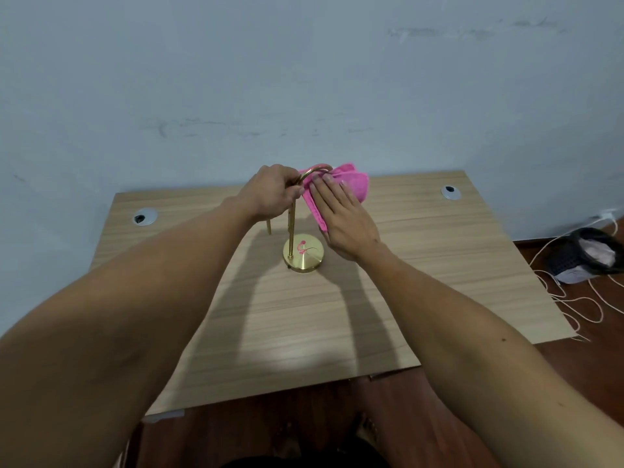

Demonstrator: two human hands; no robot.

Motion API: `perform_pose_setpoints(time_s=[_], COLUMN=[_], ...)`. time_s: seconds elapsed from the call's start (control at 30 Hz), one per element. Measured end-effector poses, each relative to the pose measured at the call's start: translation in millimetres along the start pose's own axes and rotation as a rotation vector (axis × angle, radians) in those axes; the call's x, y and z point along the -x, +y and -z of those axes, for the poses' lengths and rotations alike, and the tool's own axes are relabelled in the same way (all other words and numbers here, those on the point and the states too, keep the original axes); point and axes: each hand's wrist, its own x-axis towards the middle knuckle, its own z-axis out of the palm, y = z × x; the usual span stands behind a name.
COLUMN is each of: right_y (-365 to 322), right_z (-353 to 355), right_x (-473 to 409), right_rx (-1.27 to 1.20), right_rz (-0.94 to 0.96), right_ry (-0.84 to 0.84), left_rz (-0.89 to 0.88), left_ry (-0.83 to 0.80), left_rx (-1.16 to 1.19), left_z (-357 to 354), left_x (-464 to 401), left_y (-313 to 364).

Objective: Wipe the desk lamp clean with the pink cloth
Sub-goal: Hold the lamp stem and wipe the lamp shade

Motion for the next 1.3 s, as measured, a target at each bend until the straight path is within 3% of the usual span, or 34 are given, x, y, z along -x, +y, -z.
perform_pose_setpoints(time_s=[0.17,0.4,1.0,1.3], right_y=[2.2,0.6,31.4,17.0], right_z=[-13.0,7.7,4.8,-3.6], right_x=[41.1,-11.2,32.6,30.9], right_rx=[0.007,-0.036,-0.161,-0.049], right_rz=[0.073,0.034,0.118,0.161], right_ry=[-0.025,-0.012,0.121,-0.041], left_rz=[0.013,0.011,0.025,-0.001], left_ry=[0.007,0.0,-0.001,-0.012], left_rx=[-0.001,-0.004,0.002,-0.025], left_z=[-1.1,1.4,0.6,2.4], left_x=[-1.1,-0.2,-1.4,-0.9], left_y=[-0.1,1.6,2.1,3.9])
